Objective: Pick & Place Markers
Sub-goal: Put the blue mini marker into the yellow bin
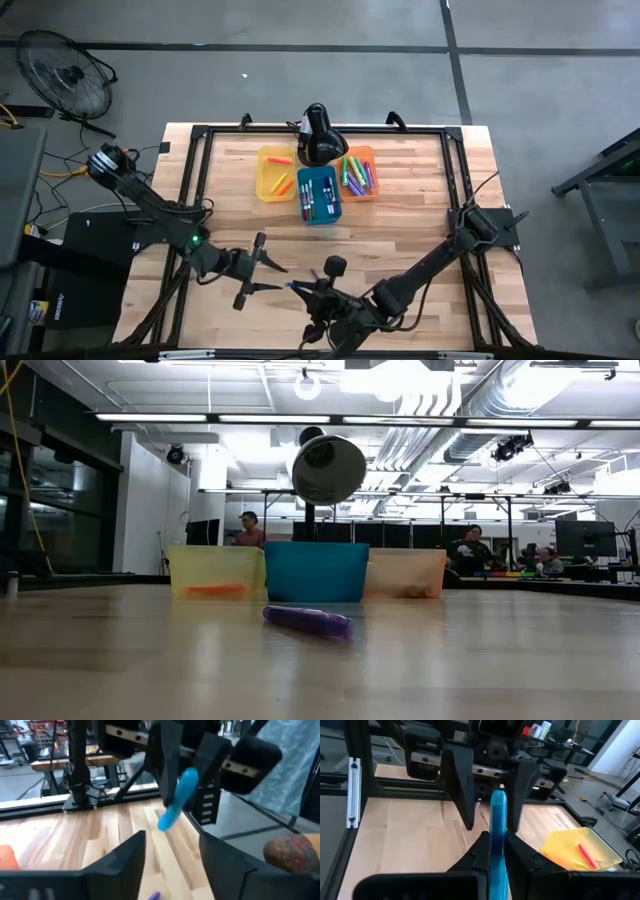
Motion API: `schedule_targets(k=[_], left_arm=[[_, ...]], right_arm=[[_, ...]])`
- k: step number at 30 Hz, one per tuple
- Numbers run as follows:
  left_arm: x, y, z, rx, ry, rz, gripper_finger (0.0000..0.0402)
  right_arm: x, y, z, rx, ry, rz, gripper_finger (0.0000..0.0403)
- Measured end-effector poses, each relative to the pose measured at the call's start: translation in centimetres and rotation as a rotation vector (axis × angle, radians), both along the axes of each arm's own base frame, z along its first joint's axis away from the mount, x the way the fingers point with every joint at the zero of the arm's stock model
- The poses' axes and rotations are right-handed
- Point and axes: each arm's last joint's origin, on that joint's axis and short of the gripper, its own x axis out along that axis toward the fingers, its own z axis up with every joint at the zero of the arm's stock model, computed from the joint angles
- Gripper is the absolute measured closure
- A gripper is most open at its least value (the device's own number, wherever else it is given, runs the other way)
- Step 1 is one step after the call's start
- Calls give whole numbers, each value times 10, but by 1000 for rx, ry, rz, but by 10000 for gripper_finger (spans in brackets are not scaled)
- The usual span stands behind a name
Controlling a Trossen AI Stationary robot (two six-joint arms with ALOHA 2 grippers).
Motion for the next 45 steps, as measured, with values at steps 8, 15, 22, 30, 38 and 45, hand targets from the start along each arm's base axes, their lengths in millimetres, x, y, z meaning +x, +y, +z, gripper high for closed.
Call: schedule_targets(k=[8,15,22,30,38,45], left_arm=[[16,9,2,-59,-73,-23,196],[18,11,5,-70,-92,-83,202],[18,10,6,-74,-98,-97,202],[18,10,5,-71,-94,-94,202],[18,11,3,-44,-84,-64,202],[18,11,4,-48,-92,-66,202]], right_arm=[[1,-2,0,-3,5,-4,379],[0,-4,-3,-18,26,-29,380],[4,-10,-1,-35,10,-55,380],[7,-10,4,-41,-23,-44,380],[10,-7,8,-13,-47,26,380],[16,-11,16,-21,-100,36,380]])
